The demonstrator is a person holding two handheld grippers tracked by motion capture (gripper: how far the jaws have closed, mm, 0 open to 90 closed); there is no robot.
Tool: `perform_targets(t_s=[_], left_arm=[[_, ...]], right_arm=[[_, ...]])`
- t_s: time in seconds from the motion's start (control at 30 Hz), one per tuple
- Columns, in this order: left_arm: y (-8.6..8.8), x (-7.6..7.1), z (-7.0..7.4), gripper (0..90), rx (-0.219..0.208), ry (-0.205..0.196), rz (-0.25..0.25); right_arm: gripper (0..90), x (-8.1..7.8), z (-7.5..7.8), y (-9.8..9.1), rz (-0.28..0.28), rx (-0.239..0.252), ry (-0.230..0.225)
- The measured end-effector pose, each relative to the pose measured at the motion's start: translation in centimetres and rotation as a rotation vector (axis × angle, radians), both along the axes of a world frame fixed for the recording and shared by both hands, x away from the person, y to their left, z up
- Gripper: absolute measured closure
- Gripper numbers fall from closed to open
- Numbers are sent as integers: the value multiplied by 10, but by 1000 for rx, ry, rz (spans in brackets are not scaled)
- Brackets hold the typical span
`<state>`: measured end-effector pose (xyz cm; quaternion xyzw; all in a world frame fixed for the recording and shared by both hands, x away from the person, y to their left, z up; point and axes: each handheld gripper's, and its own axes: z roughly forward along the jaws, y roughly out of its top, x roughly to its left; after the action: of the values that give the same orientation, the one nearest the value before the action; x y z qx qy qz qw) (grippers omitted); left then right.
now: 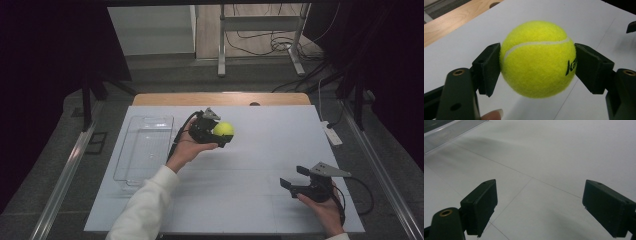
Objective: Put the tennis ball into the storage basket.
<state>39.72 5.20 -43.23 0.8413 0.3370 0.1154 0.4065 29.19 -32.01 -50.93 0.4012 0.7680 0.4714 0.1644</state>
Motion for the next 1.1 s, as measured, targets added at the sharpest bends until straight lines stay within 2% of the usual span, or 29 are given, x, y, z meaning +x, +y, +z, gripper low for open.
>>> perform_targets(t_s=[1.1], left_arm=[[29, -12, 9, 264, -33, -41, 46]], right_arm=[[127, 0, 0, 0, -3, -1, 1]])
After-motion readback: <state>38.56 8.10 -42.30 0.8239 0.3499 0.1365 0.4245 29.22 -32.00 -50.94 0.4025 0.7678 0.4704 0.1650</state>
